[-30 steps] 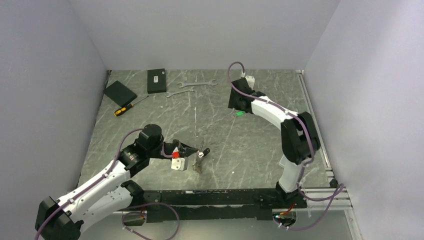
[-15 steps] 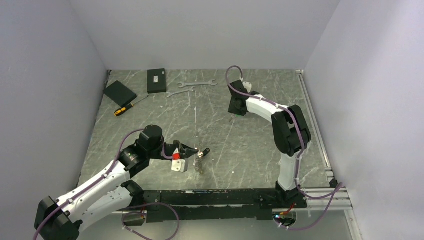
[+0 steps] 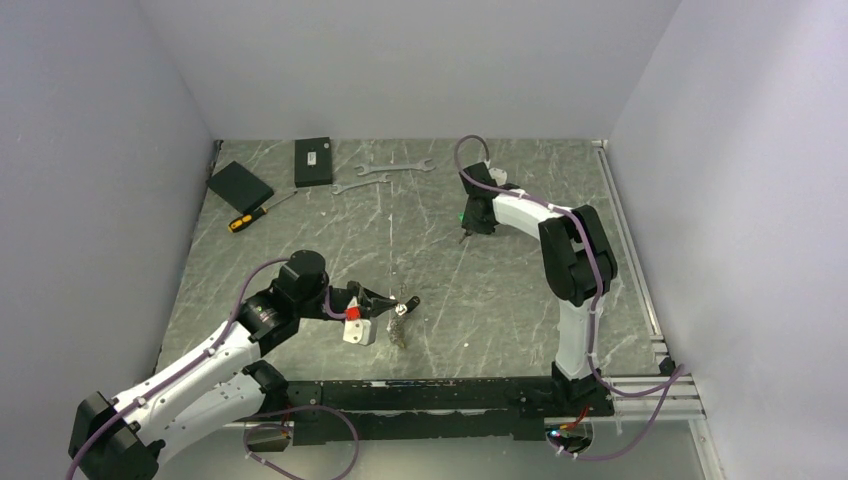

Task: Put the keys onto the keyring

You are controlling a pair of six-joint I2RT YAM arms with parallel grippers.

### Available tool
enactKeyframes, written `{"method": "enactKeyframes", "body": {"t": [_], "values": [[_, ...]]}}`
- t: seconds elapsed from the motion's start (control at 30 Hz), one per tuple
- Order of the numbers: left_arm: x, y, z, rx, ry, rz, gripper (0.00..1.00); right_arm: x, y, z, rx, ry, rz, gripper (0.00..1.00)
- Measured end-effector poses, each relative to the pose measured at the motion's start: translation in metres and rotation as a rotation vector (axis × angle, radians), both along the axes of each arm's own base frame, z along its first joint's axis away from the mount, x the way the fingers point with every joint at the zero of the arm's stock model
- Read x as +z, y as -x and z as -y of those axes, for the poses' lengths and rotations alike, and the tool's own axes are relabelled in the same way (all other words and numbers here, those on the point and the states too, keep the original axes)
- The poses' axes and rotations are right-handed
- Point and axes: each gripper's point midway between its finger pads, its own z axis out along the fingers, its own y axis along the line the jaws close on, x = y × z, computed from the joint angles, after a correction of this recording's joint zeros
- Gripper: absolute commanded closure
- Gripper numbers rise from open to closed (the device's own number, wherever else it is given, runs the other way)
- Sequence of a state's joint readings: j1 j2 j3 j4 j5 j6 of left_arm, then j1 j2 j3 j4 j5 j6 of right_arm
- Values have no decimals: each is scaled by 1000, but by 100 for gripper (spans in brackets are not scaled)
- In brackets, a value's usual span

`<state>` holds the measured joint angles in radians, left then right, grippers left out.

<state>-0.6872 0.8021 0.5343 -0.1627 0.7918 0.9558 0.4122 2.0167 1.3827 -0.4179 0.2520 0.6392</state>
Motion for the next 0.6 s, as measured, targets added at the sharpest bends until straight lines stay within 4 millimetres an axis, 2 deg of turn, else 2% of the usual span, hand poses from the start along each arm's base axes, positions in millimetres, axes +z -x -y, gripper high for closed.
{"method": "enactKeyframes", "body": {"t": [0.13, 0.27, 0.6], "values": [[0, 0, 0, 0, 0, -1, 100, 0, 0, 2, -2, 1, 0, 66], [0, 0, 0, -1, 0, 0, 100, 1, -3, 1, 9, 2, 12, 71], [-2, 0, 1, -1, -4, -8, 100, 5, -10, -8, 103, -16, 40, 71]]}}
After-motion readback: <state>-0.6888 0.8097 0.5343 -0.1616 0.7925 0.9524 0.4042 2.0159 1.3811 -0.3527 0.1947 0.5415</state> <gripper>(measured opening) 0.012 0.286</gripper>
